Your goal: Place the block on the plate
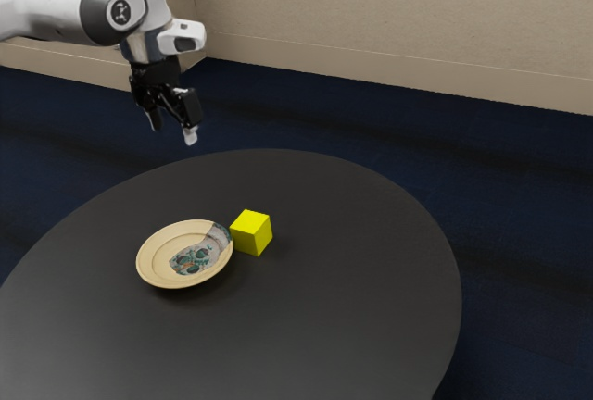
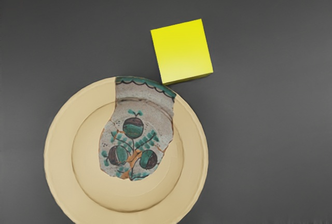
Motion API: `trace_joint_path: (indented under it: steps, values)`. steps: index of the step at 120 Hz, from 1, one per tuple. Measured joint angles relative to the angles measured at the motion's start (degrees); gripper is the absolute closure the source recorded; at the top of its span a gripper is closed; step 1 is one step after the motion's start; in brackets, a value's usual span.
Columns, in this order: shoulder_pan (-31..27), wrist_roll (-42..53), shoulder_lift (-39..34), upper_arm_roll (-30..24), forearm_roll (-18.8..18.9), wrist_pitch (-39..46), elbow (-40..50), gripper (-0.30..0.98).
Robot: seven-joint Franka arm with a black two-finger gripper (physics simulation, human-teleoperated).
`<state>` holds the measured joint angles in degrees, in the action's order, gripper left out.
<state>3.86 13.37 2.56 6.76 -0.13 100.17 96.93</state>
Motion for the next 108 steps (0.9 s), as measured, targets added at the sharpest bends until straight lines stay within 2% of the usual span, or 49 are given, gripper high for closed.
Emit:
trace_joint_path:
  steps: [17,31,61,95,101,108]
  values:
    - [0.22,1.18,2.58,0.46,-0.13,0.58,-1.49,0.0]
    - [5.35,1.82,10.31,3.24,-1.04,1.43,-7.4,0.0]
    - [9.36,-2.27,21.55,6.33,-4.42,3.51,-12.65,0.0]
    - [7.77,-10.77,29.7,6.89,-6.1,10.08,-13.17,0.0]
    - [6.89,-11.87,30.19,6.17,-6.01,11.8,-12.62,0.0]
    - [4.71,-12.95,30.52,2.83,-4.76,13.68,-12.33,0.0]
